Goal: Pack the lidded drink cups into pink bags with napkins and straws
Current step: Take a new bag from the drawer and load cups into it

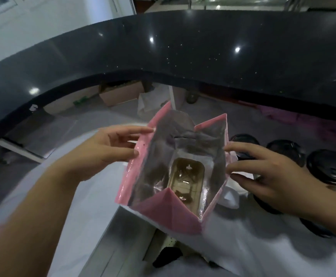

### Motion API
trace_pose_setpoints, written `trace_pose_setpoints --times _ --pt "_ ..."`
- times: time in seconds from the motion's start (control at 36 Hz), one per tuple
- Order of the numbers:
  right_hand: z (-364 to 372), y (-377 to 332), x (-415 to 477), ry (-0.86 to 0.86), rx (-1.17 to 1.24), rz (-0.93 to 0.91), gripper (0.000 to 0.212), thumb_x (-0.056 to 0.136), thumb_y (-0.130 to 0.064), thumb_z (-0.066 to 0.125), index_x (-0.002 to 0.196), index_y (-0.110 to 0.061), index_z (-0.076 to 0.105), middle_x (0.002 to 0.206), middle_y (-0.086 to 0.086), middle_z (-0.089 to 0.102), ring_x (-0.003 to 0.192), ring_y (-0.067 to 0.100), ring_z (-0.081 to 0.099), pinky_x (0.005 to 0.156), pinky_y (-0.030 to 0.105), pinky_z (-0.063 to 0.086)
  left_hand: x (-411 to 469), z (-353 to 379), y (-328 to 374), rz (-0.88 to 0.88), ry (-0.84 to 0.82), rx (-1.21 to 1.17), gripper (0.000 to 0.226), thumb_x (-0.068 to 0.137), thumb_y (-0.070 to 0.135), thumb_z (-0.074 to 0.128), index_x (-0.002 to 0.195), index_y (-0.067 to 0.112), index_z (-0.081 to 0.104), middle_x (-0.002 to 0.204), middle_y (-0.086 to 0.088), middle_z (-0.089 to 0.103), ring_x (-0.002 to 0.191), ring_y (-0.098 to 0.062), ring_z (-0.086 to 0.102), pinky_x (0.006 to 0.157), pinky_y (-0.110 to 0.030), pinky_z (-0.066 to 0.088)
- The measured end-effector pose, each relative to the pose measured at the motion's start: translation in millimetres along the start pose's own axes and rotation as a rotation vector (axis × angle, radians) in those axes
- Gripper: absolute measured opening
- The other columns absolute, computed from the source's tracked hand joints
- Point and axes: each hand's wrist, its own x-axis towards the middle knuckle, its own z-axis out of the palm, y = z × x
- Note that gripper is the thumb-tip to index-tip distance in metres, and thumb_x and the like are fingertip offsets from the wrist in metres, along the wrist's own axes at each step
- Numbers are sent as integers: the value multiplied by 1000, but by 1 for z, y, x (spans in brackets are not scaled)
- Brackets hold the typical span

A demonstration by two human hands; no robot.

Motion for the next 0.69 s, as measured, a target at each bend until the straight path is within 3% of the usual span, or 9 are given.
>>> trace_pose_setpoints --times 0.08,0.19,0.28,0.33,0.47,0.56,0.61,0.69 --pt "3 -11 4 -27 31 62 20 96 -45 53 102 -37 71 140 -15 53 112 6 62 86 32 54 7 4 -1 -23 -135 19 51 83 6 74 120 41 68 119 6 68 109 -20 66 87 -38 59" --pt "7 -23 12 -32 72 147 23 95 -47 54 114 -43 68 146 -26 44 121 -2 55 95 29 51 19 2 -9 -56 -180 -56 52 87 2 71 120 42 68 124 6 65 115 -25 63 92 -44 57" --pt "9 -32 15 -7 99 198 33 93 -40 59 125 -45 63 148 -29 41 131 -6 46 96 9 41 24 -7 -21 -59 -195 -165 59 72 23 87 123 41 66 128 5 62 120 -26 60 97 -44 55" --pt "8 -38 16 18 135 247 39 90 -39 58 128 -43 61 147 -28 43 135 -3 43 98 9 39 25 -12 -33 -60 -214 -200 74 58 37 93 126 43 64 131 6 61 122 -25 59 101 -45 52" --pt "-2 -33 18 91 108 385 36 89 -23 70 121 -37 65 137 -25 51 130 -6 47 101 7 34 24 -13 -57 -4 -182 -139 51 78 36 71 120 60 58 125 28 58 122 -8 54 108 -41 45" --pt "-16 -20 26 13 25 516 37 86 -20 73 120 -31 67 128 -24 55 119 -9 49 96 -1 29 21 -18 -63 29 -187 -96 50 82 47 75 123 65 53 127 34 53 118 5 54 108 -37 45" --pt "-24 -9 37 -97 -64 582 39 86 -23 74 124 -28 64 123 -19 57 113 -2 52 92 2 33 21 -21 -62 61 -145 -3 56 79 58 73 126 69 46 135 34 46 127 2 47 110 -41 42" --pt "-29 14 56 -297 -226 633 54 84 -26 74 134 -33 55 134 -10 53 124 12 49 101 29 42 19 -21 -55 131 -86 200 65 70 79 61 128 77 30 134 47 31 130 -3 37 105 -43 42"
